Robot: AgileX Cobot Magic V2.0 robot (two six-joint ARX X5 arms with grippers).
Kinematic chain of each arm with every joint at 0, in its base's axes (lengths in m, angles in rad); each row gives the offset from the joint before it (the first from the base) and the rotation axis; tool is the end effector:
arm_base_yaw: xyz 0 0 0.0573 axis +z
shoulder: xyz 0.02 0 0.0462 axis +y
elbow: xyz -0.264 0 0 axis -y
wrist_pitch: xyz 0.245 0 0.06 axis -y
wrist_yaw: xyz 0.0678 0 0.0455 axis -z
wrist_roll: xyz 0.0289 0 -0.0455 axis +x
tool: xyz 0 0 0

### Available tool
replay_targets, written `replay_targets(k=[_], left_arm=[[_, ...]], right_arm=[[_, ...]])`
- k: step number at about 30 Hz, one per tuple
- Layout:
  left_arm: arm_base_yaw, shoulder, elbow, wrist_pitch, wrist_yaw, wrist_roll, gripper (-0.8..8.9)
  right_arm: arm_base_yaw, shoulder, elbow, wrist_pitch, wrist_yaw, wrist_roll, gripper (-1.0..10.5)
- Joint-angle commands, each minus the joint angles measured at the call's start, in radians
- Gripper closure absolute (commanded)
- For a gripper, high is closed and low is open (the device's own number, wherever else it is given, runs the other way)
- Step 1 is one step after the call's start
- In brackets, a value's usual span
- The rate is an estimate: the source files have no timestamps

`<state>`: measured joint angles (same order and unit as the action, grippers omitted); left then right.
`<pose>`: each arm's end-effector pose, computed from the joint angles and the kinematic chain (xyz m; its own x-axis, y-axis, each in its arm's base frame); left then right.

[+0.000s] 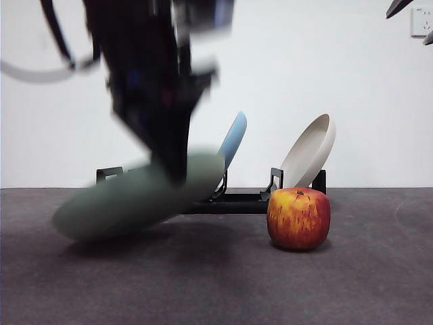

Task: Take the green plate from the plate rack,put the plate on the table,take the apple from the table,put the apple in the plate

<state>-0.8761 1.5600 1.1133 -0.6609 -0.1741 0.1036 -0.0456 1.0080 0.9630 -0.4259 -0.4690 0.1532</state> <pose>0.2004 -0.2327 0.2296 0.4148 -0.2272 -0.8811 0.7625 0.6152 0.2003 0.2104 0.0035 0.3332 0.8147 0.4153 -0.4047 -0.2883 0.8956 0.3387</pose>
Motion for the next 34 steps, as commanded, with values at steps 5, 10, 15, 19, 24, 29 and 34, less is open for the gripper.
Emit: replay_targets(k=[5, 10, 15, 19, 24, 29, 34], left_arm=[[-0.014, 0.154, -0.014, 0.070, -0.002, -0.003, 8.22], [-0.015, 0.167, -0.013, 0.069, 0.019, -0.032, 5.29], [-0.005, 0.126, -0.013, 0.070, 0.023, -0.092, 3.56], [-0.005, 0.043, -0.013, 0.113, 0.021, -0.130, 3.57], [0.009, -0.173, -0.012, 0.153, 0.016, -0.156, 3.81], [0.073, -0.426, -0.012, 0.158, -0.064, -0.156, 3.81], [0.173, -0.673, -0.012, 0.125, -0.177, -0.156, 3.81]], right_arm=[[0.001, 0.002, 0.004, 0.006, 0.003, 0.006, 6.0], [0.002, 0.002, 0.004, 0.004, -0.004, 0.006, 6.0], [0.023, 0.002, 0.004, 0.004, -0.004, 0.002, 6.0], [0.080, 0.002, 0.011, -0.013, -0.004, -0.009, 5.8], [0.189, 0.037, 0.068, -0.058, 0.011, -0.048, 4.4], [0.325, 0.140, 0.181, -0.162, 0.167, -0.129, 4.4], [0.446, 0.291, 0.266, -0.240, 0.305, -0.182, 4.4]])
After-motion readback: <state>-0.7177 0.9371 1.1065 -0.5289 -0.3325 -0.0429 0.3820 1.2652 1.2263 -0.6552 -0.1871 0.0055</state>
